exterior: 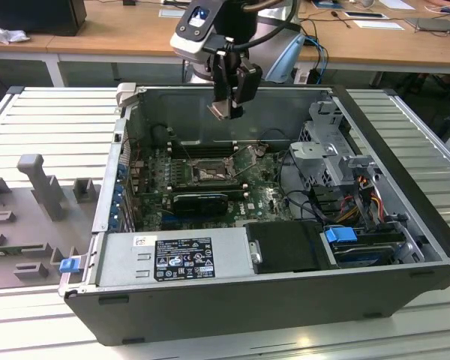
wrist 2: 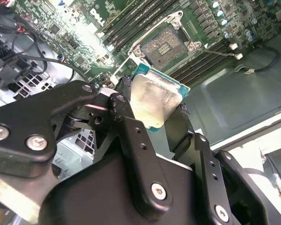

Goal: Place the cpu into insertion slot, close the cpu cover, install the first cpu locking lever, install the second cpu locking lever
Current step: 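Place the cpu into insertion slot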

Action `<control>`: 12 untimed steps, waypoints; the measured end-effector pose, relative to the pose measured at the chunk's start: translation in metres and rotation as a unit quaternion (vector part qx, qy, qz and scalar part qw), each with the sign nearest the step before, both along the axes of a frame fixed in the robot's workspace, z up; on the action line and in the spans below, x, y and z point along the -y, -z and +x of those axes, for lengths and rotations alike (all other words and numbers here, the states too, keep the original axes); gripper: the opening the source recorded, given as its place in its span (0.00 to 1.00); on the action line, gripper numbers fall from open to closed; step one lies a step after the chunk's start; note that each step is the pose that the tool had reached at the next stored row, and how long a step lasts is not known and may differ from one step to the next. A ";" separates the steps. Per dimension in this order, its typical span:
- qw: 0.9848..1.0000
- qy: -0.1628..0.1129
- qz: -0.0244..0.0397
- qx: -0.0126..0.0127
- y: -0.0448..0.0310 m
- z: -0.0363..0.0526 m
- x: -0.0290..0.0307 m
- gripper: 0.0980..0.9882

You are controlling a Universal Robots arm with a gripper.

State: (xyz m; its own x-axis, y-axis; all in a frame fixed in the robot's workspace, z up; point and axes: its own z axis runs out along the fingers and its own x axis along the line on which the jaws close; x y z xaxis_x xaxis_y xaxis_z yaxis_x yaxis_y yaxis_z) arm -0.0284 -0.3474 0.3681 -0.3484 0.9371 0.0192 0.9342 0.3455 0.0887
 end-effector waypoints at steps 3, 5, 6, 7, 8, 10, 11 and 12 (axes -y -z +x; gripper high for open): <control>1.000 0.020 0.000 0.000 0.0000 0.0000 0.0000 0.48; 1.000 0.027 0.000 0.000 0.0000 0.0000 0.0000 0.48; 0.999 0.034 0.000 0.000 0.0000 0.0000 0.0000 0.48; 0.999 0.043 0.000 0.000 0.0000 0.0000 0.0000 0.48; 0.999 0.050 0.000 0.000 0.0000 0.0000 0.0000 0.48; 0.998 0.059 0.000 0.000 0.0000 0.0000 0.0000 0.48; 0.998 0.065 0.000 0.000 0.0000 0.0000 0.0000 0.48; 0.998 0.070 0.000 0.000 0.0000 0.0000 0.0000 0.48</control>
State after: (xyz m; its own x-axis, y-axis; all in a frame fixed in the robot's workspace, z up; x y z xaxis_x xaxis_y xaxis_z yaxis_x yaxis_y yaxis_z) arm -0.0284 -0.3474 0.3681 -0.2133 0.9768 0.0192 0.9735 0.2109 0.0887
